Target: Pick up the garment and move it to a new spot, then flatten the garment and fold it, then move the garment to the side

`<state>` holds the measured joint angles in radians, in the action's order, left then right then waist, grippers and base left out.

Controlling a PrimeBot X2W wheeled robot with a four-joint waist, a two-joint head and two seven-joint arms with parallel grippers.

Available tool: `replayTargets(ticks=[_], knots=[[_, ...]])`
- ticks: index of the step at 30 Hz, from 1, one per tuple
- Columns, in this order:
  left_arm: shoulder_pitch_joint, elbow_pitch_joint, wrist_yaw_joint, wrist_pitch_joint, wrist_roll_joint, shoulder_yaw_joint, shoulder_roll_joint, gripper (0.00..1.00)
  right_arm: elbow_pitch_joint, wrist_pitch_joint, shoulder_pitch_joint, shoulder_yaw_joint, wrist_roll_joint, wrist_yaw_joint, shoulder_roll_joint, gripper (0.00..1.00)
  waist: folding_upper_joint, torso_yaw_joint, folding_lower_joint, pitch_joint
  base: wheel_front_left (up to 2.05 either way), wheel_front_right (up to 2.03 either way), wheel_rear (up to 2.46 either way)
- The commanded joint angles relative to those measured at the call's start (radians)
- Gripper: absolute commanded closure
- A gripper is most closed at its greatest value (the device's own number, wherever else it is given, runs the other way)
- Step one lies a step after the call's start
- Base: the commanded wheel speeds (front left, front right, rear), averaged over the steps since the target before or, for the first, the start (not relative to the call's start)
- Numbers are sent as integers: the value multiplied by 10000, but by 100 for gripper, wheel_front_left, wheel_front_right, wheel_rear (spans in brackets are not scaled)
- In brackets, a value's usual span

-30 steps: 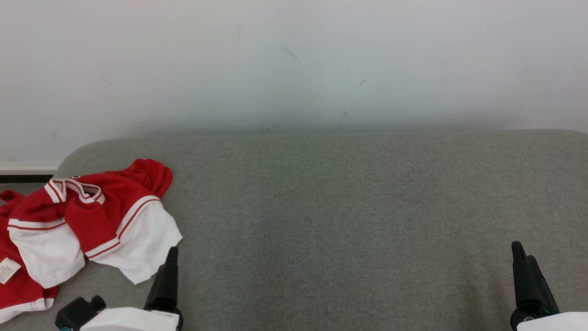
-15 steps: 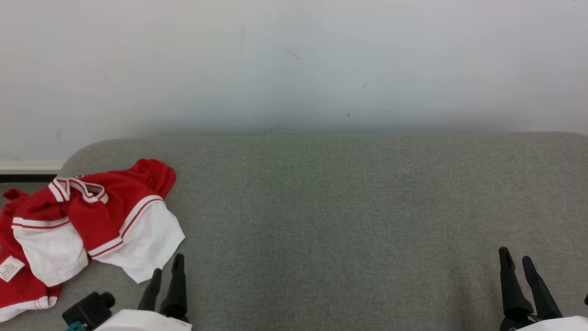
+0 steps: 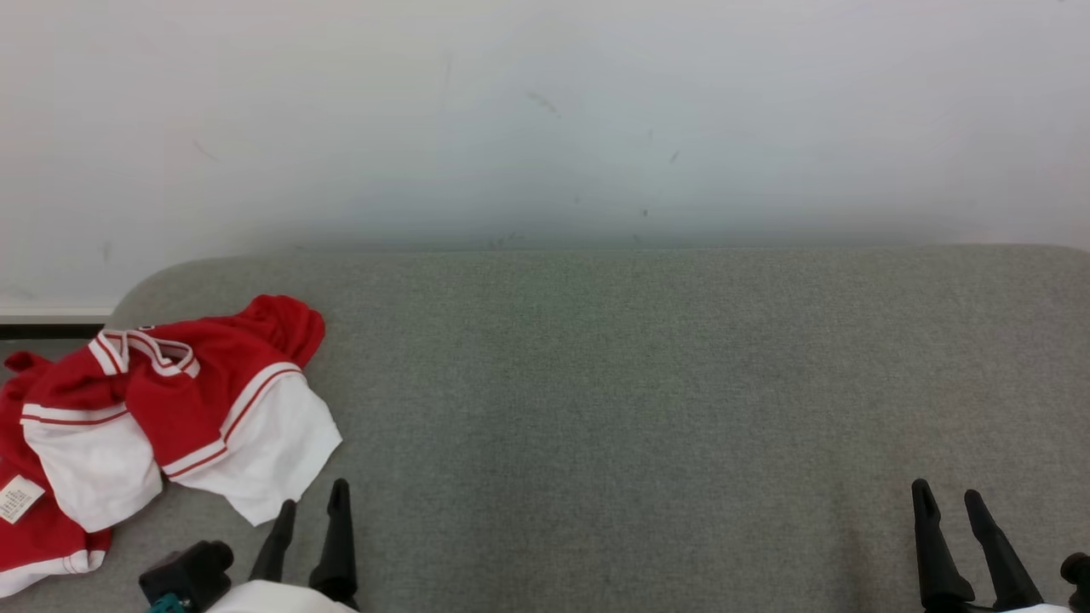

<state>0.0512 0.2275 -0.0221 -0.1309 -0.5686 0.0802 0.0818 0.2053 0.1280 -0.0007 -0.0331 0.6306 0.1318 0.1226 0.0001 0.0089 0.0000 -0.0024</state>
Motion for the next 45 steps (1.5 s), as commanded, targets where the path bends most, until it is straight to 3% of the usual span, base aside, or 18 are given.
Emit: replayTargets(ticks=[1,45], knots=[[-12,-47,-47,-57,269,27,123,0,-67,97,-41,9,-233,-12,46,0,-1,-3,0,-4,0,0,0],[-199,14,-848,-1076,4363,1076,519,0,299,1106,242,-203,-3662,-17,204,0,-1,83,0,-63,0,0,0]])
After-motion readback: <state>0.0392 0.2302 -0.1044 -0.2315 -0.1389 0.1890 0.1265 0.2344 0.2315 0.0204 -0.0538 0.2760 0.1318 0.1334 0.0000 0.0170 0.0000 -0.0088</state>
